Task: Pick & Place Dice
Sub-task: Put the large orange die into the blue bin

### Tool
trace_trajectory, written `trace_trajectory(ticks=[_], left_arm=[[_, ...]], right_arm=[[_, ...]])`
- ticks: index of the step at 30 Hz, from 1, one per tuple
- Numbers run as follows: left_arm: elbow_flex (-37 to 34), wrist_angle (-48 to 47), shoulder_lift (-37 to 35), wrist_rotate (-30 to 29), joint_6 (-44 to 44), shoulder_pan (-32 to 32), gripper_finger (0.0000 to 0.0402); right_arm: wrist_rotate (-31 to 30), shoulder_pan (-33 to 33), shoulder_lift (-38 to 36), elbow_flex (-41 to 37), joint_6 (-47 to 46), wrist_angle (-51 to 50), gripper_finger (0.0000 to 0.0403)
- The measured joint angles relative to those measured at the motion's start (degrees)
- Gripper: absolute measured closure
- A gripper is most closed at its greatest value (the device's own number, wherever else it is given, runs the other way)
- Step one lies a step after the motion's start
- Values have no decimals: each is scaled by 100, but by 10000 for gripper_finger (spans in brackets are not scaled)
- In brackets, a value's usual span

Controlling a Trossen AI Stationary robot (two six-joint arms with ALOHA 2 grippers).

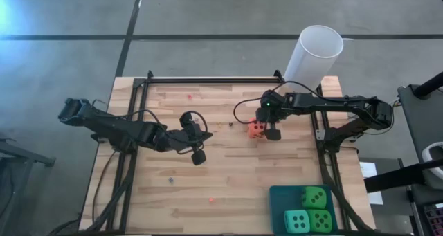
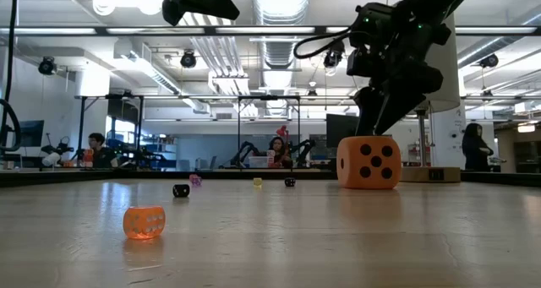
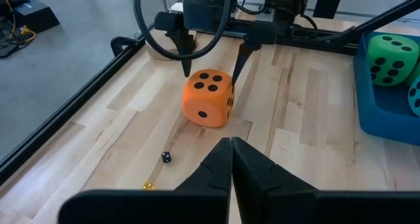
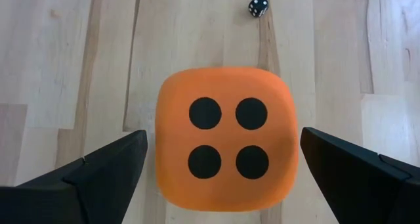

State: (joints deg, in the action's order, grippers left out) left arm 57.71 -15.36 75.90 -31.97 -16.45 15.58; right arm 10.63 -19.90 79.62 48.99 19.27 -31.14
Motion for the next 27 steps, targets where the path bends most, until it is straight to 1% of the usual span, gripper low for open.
trace_trajectory(ticks=[9, 20, 27], left_arm=[[0, -2, 0, 2, -2, 0, 387], [0, -2, 0, 2, -2, 0, 387], [0, -11, 1, 2, -2, 1, 387]], right_arm=[[-9, 0, 8, -54, 44, 13, 3], [-61, -46, 203, -48, 55, 109, 3], [-27, -35, 55, -60, 66, 9, 3]])
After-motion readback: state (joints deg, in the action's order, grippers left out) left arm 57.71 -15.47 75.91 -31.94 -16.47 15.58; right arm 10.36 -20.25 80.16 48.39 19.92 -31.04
